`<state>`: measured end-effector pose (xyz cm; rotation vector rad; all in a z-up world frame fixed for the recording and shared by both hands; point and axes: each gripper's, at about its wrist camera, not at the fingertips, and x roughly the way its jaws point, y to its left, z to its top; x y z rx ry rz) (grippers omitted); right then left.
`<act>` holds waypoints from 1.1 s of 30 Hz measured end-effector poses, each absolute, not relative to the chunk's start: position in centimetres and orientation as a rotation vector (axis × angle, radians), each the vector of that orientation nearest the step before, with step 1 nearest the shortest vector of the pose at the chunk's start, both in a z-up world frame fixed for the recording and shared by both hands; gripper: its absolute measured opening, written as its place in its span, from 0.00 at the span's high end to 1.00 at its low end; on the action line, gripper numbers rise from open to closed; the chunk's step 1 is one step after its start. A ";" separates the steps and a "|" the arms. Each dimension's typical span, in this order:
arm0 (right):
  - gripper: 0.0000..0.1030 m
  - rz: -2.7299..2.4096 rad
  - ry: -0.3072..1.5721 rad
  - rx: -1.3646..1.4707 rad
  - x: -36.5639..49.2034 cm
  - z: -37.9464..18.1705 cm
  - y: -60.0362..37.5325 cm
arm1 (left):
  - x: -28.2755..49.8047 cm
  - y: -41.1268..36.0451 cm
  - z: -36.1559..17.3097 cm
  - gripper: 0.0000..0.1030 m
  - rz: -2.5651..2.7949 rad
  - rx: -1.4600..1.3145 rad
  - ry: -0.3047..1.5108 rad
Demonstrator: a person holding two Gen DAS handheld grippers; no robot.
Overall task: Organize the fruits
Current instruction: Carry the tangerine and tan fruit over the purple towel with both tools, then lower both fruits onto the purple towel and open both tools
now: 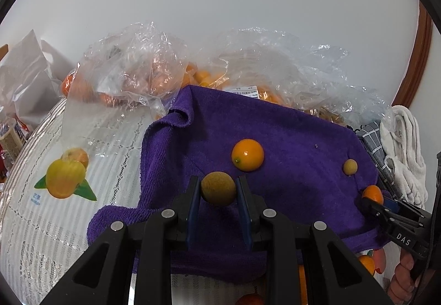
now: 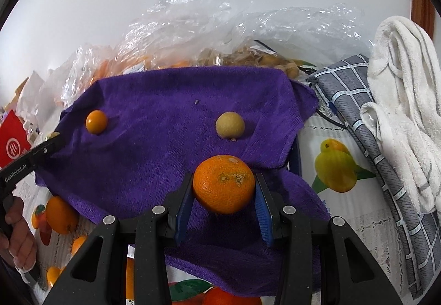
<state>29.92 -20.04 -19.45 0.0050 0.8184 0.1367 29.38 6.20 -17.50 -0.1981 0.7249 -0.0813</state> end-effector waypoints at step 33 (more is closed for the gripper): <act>0.33 0.133 0.761 0.012 28.9 -18.3 -20.2 | 29.1 6.1 -17.4 0.70 -0.113 -0.209 0.724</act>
